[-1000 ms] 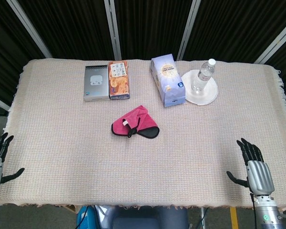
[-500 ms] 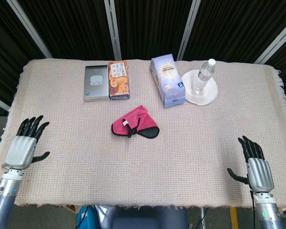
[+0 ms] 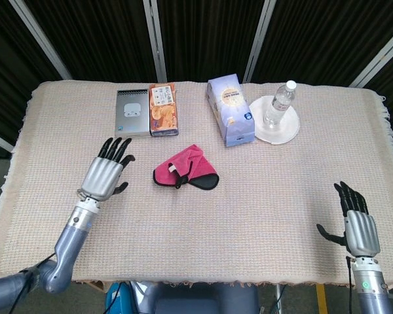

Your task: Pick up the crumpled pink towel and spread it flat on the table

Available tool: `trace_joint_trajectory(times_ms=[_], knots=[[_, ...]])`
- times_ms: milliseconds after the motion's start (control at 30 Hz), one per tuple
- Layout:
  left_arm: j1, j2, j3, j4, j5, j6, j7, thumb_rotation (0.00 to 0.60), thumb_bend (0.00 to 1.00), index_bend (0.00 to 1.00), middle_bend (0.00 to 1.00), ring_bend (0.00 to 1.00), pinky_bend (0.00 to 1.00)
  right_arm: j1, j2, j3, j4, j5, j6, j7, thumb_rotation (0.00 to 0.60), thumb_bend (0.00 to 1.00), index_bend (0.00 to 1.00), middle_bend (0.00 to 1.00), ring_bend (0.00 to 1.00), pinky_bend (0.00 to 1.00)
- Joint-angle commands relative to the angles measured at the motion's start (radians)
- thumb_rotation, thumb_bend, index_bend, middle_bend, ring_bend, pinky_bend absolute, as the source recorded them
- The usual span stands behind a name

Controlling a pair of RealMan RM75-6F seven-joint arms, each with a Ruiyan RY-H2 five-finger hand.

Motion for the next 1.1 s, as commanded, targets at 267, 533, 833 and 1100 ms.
trace_joint_trajectory(times_ms=[267,533,833,1100], knots=[[-0.135,-0.157,-0.018,0.124,-0.042,-0.050,0.068,0.600,0.28,0.35,0.06,0.00,0.00,0.004,-0.002,0.013,0.015,0.022,-0.012,0.031,0.600,0.22,0.00,0.00,0.00,0.00],[-0.179,-0.235,0.005,0.209,-0.039,-0.041,0.089,0.600,0.28,0.40,0.07,0.00,0.00,0.005,-0.002,0.016,0.022,0.024,-0.014,0.048,0.600,0.22,0.00,0.00,0.00,0.00],[-0.217,-0.316,-0.002,0.323,-0.039,-0.014,0.057,0.600,0.28,0.42,0.09,0.00,0.00,0.007,-0.005,0.019,0.025,0.025,-0.015,0.061,0.600,0.22,0.00,0.00,0.00,0.00],[-0.263,-0.377,0.000,0.394,-0.029,-0.013,0.030,0.600,0.28,0.42,0.09,0.00,0.00,0.009,-0.006,0.022,0.031,0.030,-0.019,0.072,0.600,0.22,0.00,0.00,0.00,0.00]])
